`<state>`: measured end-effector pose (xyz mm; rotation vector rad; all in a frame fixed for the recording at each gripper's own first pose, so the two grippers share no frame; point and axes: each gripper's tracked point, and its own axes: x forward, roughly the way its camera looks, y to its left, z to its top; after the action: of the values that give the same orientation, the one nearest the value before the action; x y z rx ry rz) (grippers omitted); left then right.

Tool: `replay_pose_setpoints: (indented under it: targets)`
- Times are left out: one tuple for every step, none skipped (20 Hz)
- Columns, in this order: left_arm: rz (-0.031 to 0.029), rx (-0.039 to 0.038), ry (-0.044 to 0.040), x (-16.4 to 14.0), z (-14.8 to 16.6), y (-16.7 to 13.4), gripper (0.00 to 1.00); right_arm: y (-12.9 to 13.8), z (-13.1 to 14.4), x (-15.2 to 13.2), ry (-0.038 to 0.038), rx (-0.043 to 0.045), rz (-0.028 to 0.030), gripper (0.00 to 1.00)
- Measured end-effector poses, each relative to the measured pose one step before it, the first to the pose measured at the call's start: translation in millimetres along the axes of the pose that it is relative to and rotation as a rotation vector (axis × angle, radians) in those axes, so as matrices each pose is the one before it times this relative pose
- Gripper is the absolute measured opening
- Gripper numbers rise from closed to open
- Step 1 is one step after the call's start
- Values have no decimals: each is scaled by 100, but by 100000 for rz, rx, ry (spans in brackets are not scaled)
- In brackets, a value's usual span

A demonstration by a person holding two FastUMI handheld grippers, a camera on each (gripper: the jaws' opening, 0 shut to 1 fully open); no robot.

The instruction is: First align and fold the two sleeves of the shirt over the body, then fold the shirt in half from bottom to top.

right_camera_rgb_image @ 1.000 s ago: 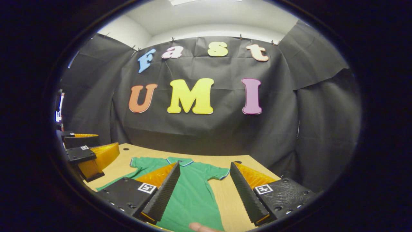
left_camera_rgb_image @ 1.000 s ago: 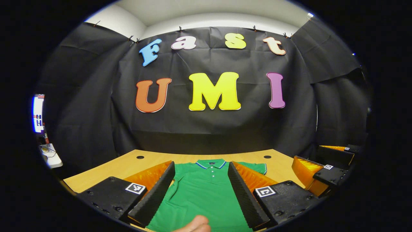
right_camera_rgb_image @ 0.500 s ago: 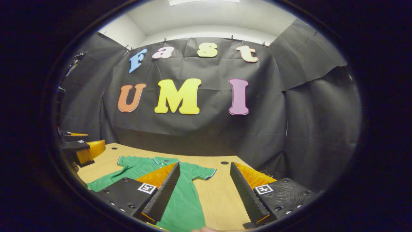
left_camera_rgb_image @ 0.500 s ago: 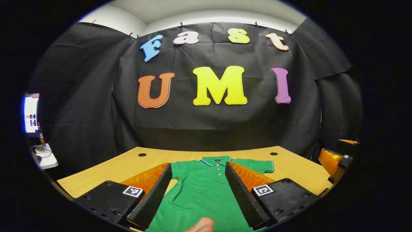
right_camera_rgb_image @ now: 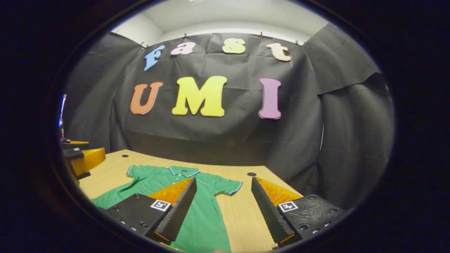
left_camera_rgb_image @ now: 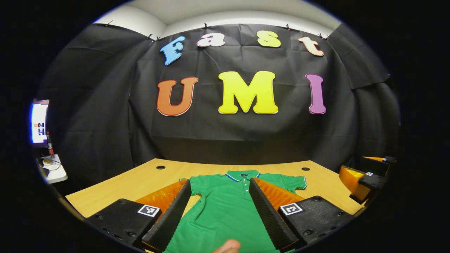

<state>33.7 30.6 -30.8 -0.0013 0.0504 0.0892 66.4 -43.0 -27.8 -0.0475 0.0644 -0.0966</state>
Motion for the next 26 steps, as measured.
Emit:
replay_pose_setpoints:
  targets:
    - [311,-10,64,131,-58,77,100,-42,60,1586,398,-744,-778,96]
    - [194,147,-59,174,-30,29,100,-87,35,1807,1238,-584,-1351,95]
    - [120,45,-191,219,-49,61,100,50,-316,1815,1399,252,-596,96]
    - [-75,105,30,276,-154,-75,100,234,-436,1869,2546,685,795,96]
    - [-154,189,3,85,-170,-117,100,292,-1001,2024,3954,212,698,96]
    - [158,80,-275,250,-110,37,100,-85,-931,2272,3679,549,-550,95]
    - [577,487,-339,203,-92,69,100,-312,-934,2049,3816,854,-1484,95]
    - [734,991,-312,253,-90,152,100,-142,-872,1896,3324,958,-1142,95]
    - [457,1036,-335,282,-174,20,100,-162,-705,1992,3126,2037,-1119,95]
    - [286,600,93,124,-141,56,100,-427,-1033,1762,4412,2248,-2609,97]
    - [-132,323,279,164,-218,-38,100,-270,-697,1923,4123,2278,-1763,95]
    - [-432,-97,164,186,-128,-189,100,-408,-624,1370,2981,2155,-2038,95]
    - [-667,23,214,28,-150,-210,100,-427,-622,1572,3018,2670,-1695,95]
    - [-443,-11,188,124,-127,-187,100,-101,-642,1537,3841,3168,-813,96]
    - [-218,59,125,123,-65,97,100,105,-499,926,3283,1820,-547,94]
    - [198,-163,274,141,-146,126,100,55,-488,1004,2617,591,-145,93]
    - [208,-330,603,199,-230,131,100,-94,-253,654,1631,292,-628,89]
    - [42,-336,653,125,-222,140,100,-140,-477,645,2648,499,-604,87]
    - [282,-422,563,190,-166,209,100,-16,-516,421,1979,6,55,91]
    - [623,-479,284,107,-23,324,100,5,-551,475,1904,-8,195,91]
    - [540,-411,333,162,-132,269,100,-146,-335,457,1308,-669,-326,87]
    - [472,-361,448,76,-49,195,100,-195,-601,426,1750,-1004,-406,87]
    - [368,-353,248,102,-126,111,100,155,-445,335,2055,-838,587,86]
    - [197,-252,260,87,-55,24,100,176,639,122,-2644,-642,1216,84]
    - [74,-247,381,41,-138,131,100,72,-57,326,1054,-33,950,78]
    - [-127,-462,487,107,-188,-44,100,-56,197,-132,-140,132,187,75]
